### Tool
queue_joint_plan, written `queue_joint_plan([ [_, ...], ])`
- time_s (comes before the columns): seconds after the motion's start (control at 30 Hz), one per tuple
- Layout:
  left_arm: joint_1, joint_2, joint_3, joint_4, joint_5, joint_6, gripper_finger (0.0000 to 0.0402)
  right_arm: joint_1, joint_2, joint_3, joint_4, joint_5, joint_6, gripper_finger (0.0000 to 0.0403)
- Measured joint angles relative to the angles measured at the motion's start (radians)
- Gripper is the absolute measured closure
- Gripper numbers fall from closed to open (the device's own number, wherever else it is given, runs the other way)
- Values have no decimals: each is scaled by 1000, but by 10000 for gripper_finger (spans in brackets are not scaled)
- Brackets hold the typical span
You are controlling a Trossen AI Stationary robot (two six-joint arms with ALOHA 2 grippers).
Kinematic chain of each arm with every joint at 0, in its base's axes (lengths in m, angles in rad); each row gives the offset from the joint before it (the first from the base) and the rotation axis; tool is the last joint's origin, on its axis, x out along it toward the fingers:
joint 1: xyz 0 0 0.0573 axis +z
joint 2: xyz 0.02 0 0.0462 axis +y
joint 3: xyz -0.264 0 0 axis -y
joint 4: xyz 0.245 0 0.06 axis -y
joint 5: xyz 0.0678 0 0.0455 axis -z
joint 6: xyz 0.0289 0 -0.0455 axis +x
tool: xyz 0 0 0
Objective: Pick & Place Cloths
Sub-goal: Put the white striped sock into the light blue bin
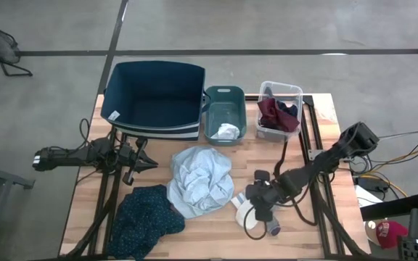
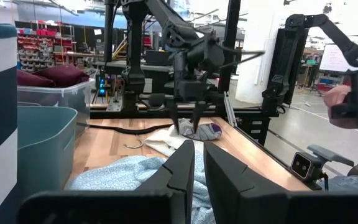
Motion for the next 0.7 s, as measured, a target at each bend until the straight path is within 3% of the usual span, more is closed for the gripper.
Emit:
queue_joint_plan([
  [0.4,0,0,0,0,0,0,362,1,2,-140,121,52,46,208],
  [0.7,0,0,0,0,0,0,362,-15,2,-191,215,70,63,245],
])
